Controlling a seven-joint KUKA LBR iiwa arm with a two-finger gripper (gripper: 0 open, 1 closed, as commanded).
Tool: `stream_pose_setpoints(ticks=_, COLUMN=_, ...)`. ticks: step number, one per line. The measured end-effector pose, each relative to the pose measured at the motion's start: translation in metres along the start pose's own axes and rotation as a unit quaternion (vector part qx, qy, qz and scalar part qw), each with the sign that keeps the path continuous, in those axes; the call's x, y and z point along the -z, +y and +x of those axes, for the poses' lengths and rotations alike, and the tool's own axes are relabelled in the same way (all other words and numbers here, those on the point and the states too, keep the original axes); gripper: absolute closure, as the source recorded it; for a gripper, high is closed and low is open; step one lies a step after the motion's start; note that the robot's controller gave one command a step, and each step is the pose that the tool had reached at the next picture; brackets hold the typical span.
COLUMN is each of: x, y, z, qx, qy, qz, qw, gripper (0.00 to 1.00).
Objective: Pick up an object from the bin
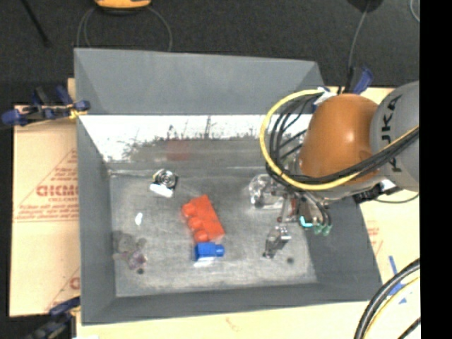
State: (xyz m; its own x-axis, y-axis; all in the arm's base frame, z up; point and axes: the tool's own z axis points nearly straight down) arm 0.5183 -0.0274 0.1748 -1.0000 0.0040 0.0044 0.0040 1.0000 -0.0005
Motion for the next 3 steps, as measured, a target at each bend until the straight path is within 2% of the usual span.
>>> stream_pose_setpoints(ticks=1, x=-0.095, y=0.089, z=-0.002, qx=0.047, qy=-0.0034, qz=-0.001, qw=0.9989, gripper=0.0)
stream_pose_setpoints(ticks=2, x=-0.092, y=0.085, z=-0.002, qx=0.045, qy=-0.0039, qz=0.0, qw=0.999, gripper=1.0)
stream_pose_setpoints(ticks=3, x=0.146, y=0.03, z=-0.026, qx=0.097, qy=-0.0088, qz=0.001, qw=0.9952, gripper=1.0)
